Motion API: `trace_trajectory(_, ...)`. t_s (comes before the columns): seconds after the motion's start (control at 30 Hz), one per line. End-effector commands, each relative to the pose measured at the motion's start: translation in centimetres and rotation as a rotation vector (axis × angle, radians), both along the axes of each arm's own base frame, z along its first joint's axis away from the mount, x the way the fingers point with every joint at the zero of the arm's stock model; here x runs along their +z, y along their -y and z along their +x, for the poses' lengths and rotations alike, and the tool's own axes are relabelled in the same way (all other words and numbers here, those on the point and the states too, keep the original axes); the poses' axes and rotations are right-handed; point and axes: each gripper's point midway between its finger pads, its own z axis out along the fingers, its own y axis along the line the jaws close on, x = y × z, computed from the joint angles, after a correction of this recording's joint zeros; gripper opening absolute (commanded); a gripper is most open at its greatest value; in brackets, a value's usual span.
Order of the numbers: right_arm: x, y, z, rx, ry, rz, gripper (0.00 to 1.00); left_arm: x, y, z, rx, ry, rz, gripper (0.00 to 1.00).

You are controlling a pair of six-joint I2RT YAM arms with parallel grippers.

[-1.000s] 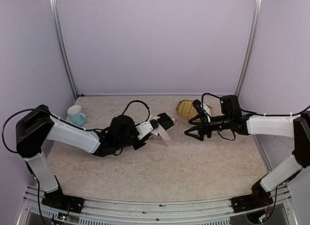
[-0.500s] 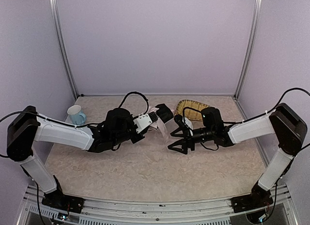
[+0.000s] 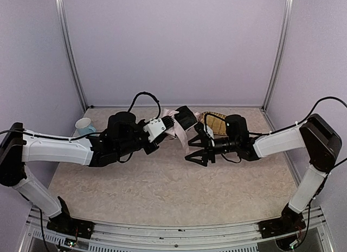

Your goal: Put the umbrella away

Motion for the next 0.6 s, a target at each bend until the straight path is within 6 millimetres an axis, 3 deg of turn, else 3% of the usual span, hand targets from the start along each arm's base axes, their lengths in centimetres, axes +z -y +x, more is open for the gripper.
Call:
trace_trajectory(0.0, 0.9, -1.2, -1.4, 0.099, 0.023, 0.044, 0.77, 5.6, 0.7, -0.4, -0.048, 0.074, -0.110, 0.00)
trace_trajectory(0.07, 1.0, -1.6, -1.7, 0.124, 0.013, 0.051, 0.70, 5.8, 0.8, -0.5, -0.053, 0.074, -0.114, 0.00)
trace_trajectory(0.13, 1.2, -2.0, -2.0, 0.151, 0.000, 0.059, 0.56, 6.0, 0.8, -0.6, -0.057, 0.072, -0.124, 0.00)
trace_trajectory(0.17, 1.2, -2.2, -2.1, 0.163, -0.010, 0.062, 0.42, 6.0, 0.9, -0.6, -0.060, 0.069, -0.129, 0.00)
trace_trajectory(0.33, 2.1, -2.3, -3.2, 0.226, -0.062, 0.092, 0.04, 5.9, 0.7, -0.4, -0.054, 0.060, -0.133, 0.00)
trace_trajectory(0.47, 3.8, -1.6, -4.0, 0.230, -0.048, 0.089, 0.00, 4.4, -0.9, 1.4, -0.007, 0.024, -0.136, 0.00)
trace_trajectory(0.57, 6.9, -0.8, -5.0, 0.244, 0.001, 0.093, 0.00, 1.8, -2.7, 3.3, 0.056, -0.018, -0.120, 0.00)
